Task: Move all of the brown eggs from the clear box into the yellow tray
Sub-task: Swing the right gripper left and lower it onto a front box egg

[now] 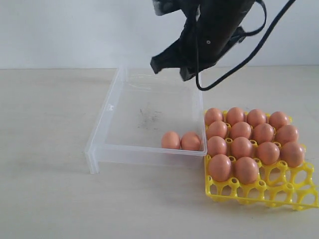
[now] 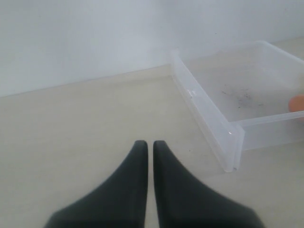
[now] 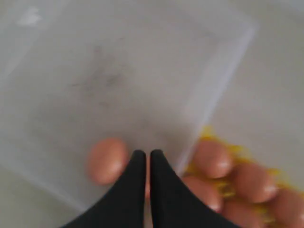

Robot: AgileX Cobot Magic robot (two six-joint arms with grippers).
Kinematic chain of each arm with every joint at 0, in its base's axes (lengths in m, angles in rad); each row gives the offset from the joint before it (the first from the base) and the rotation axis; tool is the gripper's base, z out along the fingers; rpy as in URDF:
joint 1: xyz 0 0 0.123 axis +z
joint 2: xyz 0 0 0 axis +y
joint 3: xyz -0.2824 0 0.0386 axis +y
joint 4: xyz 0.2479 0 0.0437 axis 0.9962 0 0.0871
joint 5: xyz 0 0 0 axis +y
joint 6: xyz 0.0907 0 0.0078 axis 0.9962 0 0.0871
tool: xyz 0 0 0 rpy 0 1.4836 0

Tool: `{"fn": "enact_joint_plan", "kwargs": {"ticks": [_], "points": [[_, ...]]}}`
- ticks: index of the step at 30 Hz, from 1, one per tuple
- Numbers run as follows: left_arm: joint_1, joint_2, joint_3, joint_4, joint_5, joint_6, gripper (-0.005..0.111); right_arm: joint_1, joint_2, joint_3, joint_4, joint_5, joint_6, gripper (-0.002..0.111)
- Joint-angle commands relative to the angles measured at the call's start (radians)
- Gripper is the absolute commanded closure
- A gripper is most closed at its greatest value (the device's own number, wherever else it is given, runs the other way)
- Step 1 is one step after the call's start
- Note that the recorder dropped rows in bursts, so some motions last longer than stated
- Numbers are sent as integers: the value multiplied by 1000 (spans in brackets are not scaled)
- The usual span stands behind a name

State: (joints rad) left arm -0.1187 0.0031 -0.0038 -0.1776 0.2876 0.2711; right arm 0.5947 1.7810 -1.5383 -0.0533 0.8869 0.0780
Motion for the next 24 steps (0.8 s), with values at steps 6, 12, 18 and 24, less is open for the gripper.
{"fn": "enact_joint_plan", "kwargs": {"ticks": [6,12,18,24], "points": [[-6,-3,4,2,-2,0,103,-86,190,-90,418,70,-152,91],[-6,-3,4,2,-2,0,103,-86,306,-90,359,53,-55,50],[-6,-3,4,2,-2,0,103,-86,373,-90,339,34,-54,52],[-6,-3,4,2,-2,0,103,-86,403,-90,333,-37,-42,52]]}}
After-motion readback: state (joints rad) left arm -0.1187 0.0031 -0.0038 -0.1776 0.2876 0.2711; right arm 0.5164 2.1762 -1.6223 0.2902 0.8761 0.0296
